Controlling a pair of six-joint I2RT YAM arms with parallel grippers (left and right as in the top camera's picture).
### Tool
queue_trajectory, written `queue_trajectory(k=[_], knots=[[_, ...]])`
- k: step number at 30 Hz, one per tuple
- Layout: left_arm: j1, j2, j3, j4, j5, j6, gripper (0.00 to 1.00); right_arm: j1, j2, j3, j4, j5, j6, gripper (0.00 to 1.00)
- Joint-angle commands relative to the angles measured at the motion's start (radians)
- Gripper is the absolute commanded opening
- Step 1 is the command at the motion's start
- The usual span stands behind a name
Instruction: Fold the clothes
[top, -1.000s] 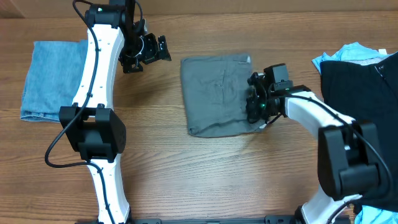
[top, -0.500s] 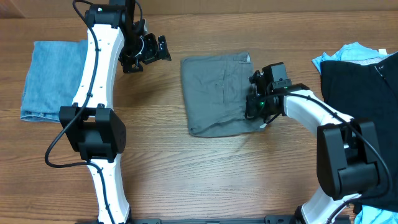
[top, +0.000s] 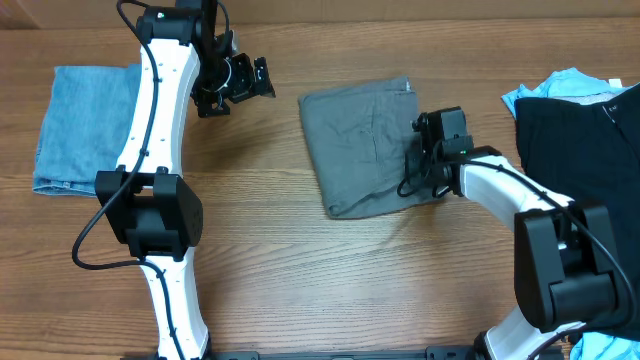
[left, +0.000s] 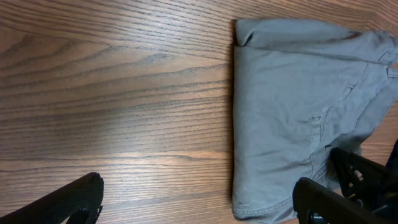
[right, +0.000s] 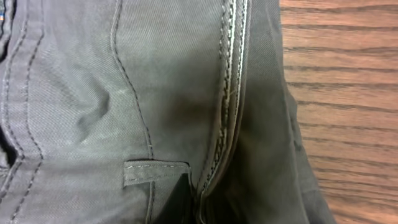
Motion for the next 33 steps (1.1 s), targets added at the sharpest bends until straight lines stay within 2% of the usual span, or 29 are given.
queue_trajectory(k=[1, 3, 5, 8, 11, 14, 18, 20, 21, 23, 28, 33], knots=[[-0.006, -0.005, 0.03, 0.0, -0.003, -0.002, 1.0, -0.003, 0.024, -0.028, -0.009, 0.066, 0.01, 0.06], [-0.006, -0.005, 0.03, 0.0, -0.003, -0.002, 1.0, -0.003, 0.023, -0.013, -0.037, 0.071, 0.01, 0.22], [-0.007, -0.004, 0.03, 0.0, -0.003, -0.002, 1.0, -0.003, 0.011, 0.032, -0.107, 0.092, 0.029, 0.42], [-0.006, -0.005, 0.03, 0.0, -0.003, -0.002, 1.0, -0.003, -0.046, 0.117, -0.223, 0.192, 0.145, 0.56], [-0.006, -0.005, 0.03, 0.0, -0.003, -0.001, 1.0, -0.003, -0.103, 0.15, -0.274, 0.2, 0.196, 0.56], [-0.007, -0.004, 0.03, 0.0, -0.003, -0.002, 1.0, 0.004, -0.193, 0.16, -0.303, 0.061, 0.183, 0.53], [-0.007, -0.004, 0.03, 0.0, -0.003, -0.002, 1.0, 0.005, -0.28, 0.16, -0.309, -0.52, -0.015, 0.49], [-0.006, -0.005, 0.03, 0.0, -0.003, -0.002, 1.0, 0.009, -0.269, 0.15, -0.312, -0.689, -0.097, 0.39], [-0.006, -0.005, 0.03, 0.0, -0.003, -0.002, 1.0, 0.018, -0.248, 0.128, -0.301, -0.726, -0.127, 0.3], [-0.007, -0.004, 0.03, 0.0, -0.003, -0.001, 1.0, 0.035, -0.216, 0.1, -0.28, -0.737, -0.164, 0.27], [-0.006, -0.005, 0.03, 0.0, -0.003, -0.002, 1.0, 0.092, -0.06, 0.08, -0.186, -0.875, -0.24, 0.24], [-0.006, -0.005, 0.03, 0.0, -0.003, -0.002, 1.0, 0.116, 0.103, 0.08, -0.143, -0.864, -0.263, 0.24]])
